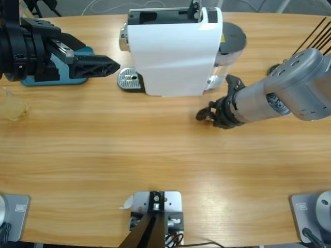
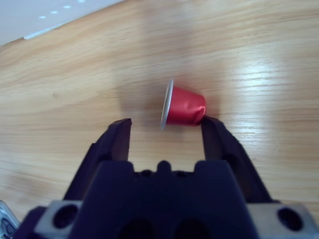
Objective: Pour coffee
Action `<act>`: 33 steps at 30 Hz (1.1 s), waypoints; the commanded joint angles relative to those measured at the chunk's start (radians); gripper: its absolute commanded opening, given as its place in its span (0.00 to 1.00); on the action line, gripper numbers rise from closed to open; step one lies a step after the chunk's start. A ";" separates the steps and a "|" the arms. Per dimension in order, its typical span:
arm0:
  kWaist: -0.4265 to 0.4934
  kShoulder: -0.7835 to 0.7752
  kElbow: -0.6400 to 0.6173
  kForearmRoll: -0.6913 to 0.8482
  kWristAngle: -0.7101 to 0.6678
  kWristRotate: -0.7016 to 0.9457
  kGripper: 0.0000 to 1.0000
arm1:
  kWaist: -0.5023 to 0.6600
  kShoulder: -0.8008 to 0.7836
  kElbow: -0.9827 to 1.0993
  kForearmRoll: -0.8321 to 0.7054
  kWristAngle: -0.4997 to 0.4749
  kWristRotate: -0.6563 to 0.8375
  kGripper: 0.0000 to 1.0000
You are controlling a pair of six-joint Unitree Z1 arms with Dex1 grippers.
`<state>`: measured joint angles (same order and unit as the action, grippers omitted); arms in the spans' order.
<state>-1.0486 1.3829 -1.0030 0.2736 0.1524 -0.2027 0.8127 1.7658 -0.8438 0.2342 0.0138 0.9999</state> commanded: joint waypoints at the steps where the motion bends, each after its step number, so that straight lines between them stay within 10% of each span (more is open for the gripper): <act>1: -0.010 -0.016 0.043 -0.005 -0.002 -0.010 1.00 | -0.015 0.037 0.015 0.021 0.017 -0.021 0.46; 4: -0.010 -0.016 0.046 -0.005 -0.002 -0.012 1.00 | -0.032 0.040 0.005 0.062 0.020 -0.005 0.74; 12: -0.010 -0.026 0.051 -0.005 -0.003 -0.012 1.00 | -0.036 0.047 -0.010 0.065 0.025 0.004 0.76; 25: -0.010 -0.028 0.053 -0.005 -0.002 -0.014 1.00 | -0.048 0.057 -0.008 0.051 0.071 -0.026 0.47; 28: -0.010 -0.028 0.055 -0.004 -0.002 -0.014 1.00 | -0.050 0.063 -0.009 0.050 0.075 -0.032 0.11; 33: -0.010 -0.036 0.063 -0.004 -0.002 -0.023 1.00 | -0.052 0.073 -0.009 0.051 0.064 -0.030 0.08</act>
<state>-1.0486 1.3643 -0.9885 0.2736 0.1524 -0.2086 0.7706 1.7781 -0.8639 0.2878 0.0726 0.9818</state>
